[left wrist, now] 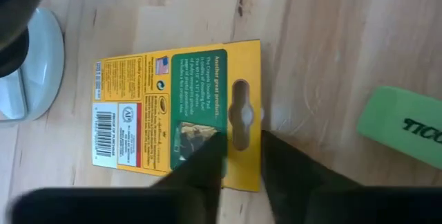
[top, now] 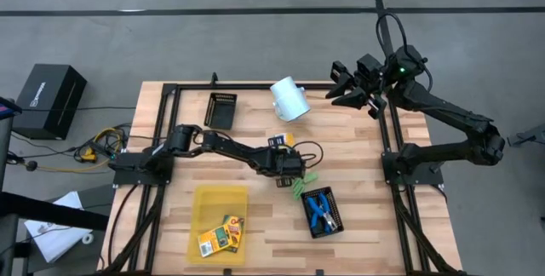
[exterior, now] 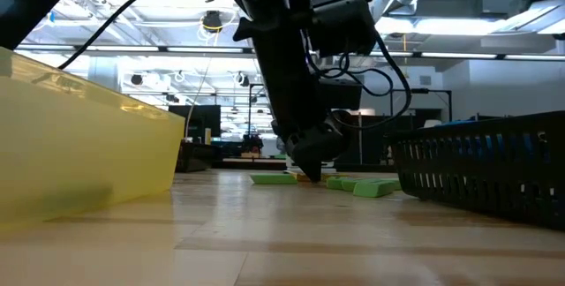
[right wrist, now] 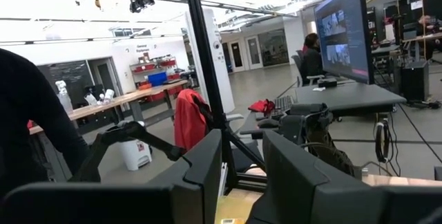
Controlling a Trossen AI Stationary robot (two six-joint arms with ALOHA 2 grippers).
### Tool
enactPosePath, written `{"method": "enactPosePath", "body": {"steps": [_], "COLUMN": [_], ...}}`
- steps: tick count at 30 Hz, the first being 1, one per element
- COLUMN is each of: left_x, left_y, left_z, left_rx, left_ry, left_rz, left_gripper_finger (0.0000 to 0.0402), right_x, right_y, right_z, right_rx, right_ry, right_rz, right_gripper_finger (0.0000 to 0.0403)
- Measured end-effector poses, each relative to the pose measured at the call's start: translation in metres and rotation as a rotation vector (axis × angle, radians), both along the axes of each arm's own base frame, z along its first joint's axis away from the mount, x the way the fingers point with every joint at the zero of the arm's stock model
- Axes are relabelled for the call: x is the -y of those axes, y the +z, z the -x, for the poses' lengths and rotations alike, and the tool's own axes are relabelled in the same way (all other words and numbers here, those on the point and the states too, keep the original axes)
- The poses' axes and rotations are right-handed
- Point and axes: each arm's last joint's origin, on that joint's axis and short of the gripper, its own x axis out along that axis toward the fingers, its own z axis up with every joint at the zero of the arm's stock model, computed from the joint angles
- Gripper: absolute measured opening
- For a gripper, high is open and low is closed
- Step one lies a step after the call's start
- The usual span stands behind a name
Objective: Pick & Place School Supplies
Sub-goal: Put the yellow crayon box into the yellow bin
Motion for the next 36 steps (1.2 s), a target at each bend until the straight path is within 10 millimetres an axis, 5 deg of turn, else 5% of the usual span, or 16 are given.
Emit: {"method": "enactPosePath", "body": {"steps": [3, 14, 26, 36], "left_x": [-0.002, 0.000, 0.001, -0.004], "left_y": [-0.004, 0.015, 0.082, 0.152], "left_z": [0.001, 0.004, 0.014, 0.055], "left_rx": [-0.016, 0.044, 0.211, 0.247], "left_ry": [0.003, 0.027, 0.049, 0.093], "left_rz": [0.028, 0.111, 0.087, 0.043], "left_gripper_finger": [0.0016, 0.0001, 0.0000, 0.0000], "right_x": [0.000, 0.000, 0.000, 0.000], "right_y": [0.000, 0.000, 0.000, 0.000], "right_z": [0.000, 0.000, 0.000, 0.000], "right_rx": [0.000, 0.004, 0.005, 0.005], "right_ry": [0.001, 0.000, -0.005, -0.009], "right_rz": [0.001, 0.009, 0.006, 0.003], "right_gripper_finger": [0.0100, 0.0100, 0.0100, 0.0100]}}
